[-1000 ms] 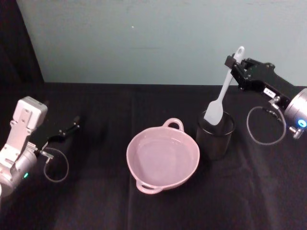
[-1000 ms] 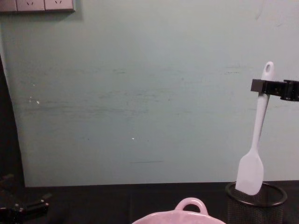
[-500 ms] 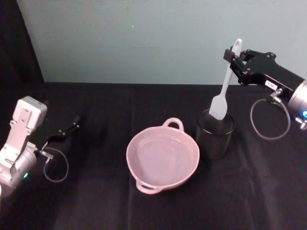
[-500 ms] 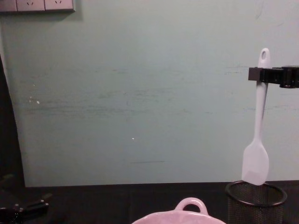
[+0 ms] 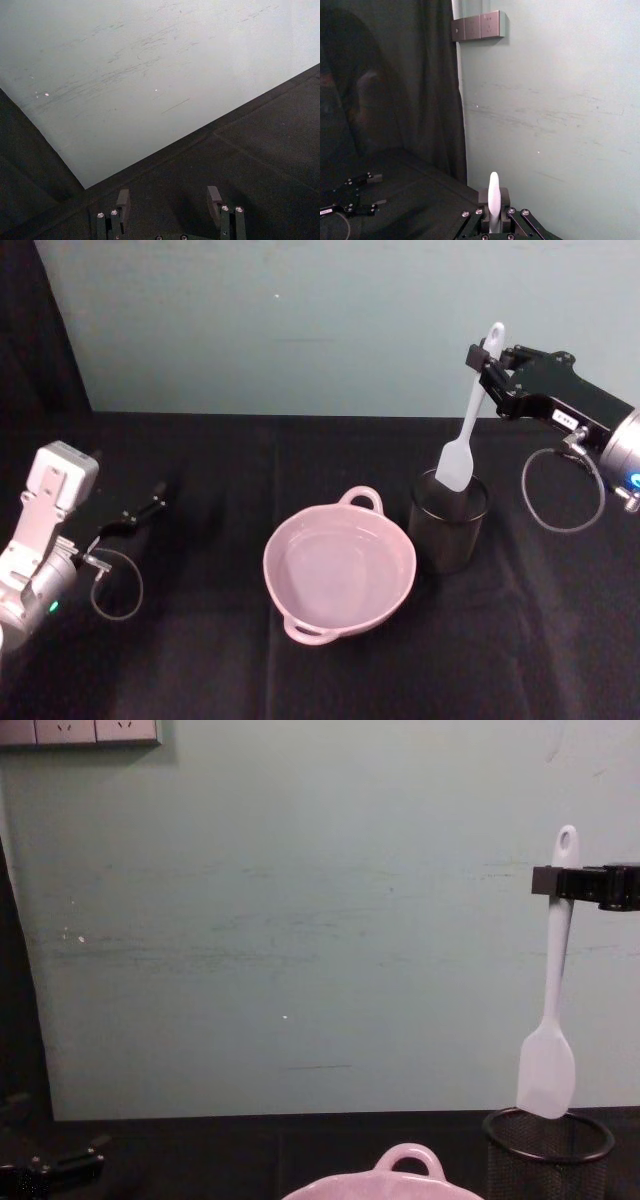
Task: Use the one hand to pick up the spoon and stir the clear water in the bowl.
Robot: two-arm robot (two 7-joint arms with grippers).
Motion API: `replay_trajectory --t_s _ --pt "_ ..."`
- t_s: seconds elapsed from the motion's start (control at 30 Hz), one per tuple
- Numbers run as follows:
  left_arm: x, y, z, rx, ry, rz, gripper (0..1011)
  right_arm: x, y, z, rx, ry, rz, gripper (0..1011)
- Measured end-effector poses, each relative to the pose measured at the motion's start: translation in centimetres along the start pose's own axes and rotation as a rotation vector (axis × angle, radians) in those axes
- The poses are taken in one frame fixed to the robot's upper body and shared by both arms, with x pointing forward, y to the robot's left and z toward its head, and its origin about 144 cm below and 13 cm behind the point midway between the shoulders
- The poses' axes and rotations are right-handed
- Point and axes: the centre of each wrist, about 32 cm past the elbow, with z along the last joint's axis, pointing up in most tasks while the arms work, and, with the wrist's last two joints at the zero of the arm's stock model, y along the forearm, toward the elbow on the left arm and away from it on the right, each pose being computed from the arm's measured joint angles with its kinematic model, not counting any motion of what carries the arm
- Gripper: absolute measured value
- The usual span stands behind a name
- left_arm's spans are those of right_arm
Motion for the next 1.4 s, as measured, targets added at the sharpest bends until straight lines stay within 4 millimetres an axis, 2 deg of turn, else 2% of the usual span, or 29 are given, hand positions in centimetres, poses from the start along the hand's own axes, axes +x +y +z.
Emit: replay_trajectory --t_s 0.43,0.53,0.77,0.83,1.07,1.4 --pt "0.0 0.0 0.0 0.000 0.000 0.000 1005 -0.5 -0.1 0.2 0.010 -0.006 0.011 117" --pt "0.0 0.0 0.0 0.000 0.000 0.000 1005 -1.3 0.3 0.5 0.022 -0.010 0.038 117" --pt "0.0 0.0 0.0 0.000 0.000 0.000 1005 -3.7 2.7 0.5 0.023 -0.008 0.140 117" --pt "0.0 0.0 0.0 0.000 0.000 0.000 1005 -4.7 3.7 0.0 0.006 -0.009 0.175 117" --pt "0.0 0.0 0.0 0.000 0.000 0.000 1005 -6.7 5.2 -2.1 -0.029 0.001 0.239 117" --pt "0.0 0.0 0.0 0.000 0.000 0.000 1005 -8.3 5.4 -5.3 -0.042 0.003 0.277 117"
